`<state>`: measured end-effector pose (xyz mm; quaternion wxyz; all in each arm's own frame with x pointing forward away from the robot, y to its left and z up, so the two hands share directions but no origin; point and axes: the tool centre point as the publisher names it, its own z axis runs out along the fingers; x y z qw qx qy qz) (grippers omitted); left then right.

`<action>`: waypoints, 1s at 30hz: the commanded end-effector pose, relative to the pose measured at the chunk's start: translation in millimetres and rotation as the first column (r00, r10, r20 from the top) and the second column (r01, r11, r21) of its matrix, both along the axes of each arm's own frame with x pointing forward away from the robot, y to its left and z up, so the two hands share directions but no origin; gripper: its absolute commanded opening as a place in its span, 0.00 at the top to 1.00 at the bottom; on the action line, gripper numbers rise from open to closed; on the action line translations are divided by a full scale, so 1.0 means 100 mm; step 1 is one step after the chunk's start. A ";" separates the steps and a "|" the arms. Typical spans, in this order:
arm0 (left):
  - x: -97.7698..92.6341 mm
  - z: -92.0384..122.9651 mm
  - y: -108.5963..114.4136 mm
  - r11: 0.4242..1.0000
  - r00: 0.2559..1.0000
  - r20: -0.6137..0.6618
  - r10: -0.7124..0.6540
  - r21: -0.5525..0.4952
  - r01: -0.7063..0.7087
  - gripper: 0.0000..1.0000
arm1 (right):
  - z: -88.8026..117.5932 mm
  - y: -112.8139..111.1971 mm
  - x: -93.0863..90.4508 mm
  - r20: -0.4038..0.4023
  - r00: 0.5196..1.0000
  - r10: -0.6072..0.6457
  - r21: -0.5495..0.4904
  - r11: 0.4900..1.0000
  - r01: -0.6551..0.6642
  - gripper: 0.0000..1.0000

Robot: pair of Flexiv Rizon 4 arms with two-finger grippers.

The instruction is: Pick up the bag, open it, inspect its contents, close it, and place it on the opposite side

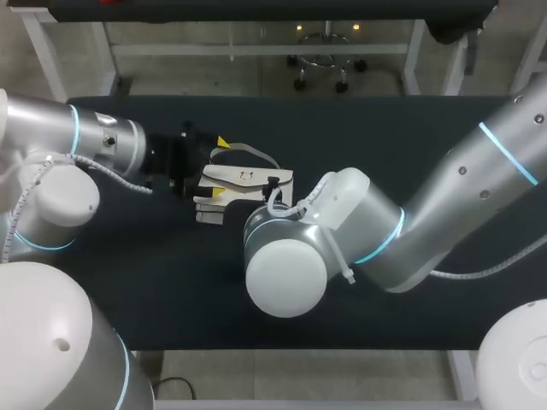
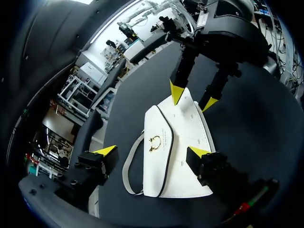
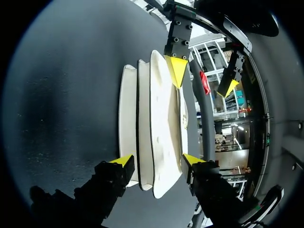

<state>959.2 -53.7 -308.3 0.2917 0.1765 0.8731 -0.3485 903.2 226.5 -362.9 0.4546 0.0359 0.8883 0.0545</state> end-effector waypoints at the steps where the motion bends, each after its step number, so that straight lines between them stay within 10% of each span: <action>1: -0.08 0.08 0.05 1.000 1.000 -0.004 0.016 0.000 -0.016 0.00 | 0.15 -0.05 -0.05 -0.008 1.000 0.012 -0.002 1.000 -0.012 0.00; 20: -0.14 0.24 0.32 0.986 0.944 -0.293 0.153 0.102 -0.129 0.00 | 0.71 -0.24 -0.07 -0.196 0.975 0.106 0.028 0.994 -0.102 0.00; 30: -0.18 0.20 0.42 0.921 0.824 -0.442 0.354 0.316 -0.227 0.00 | 0.97 -0.34 0.00 -0.328 0.936 0.128 -0.026 0.989 -0.144 0.00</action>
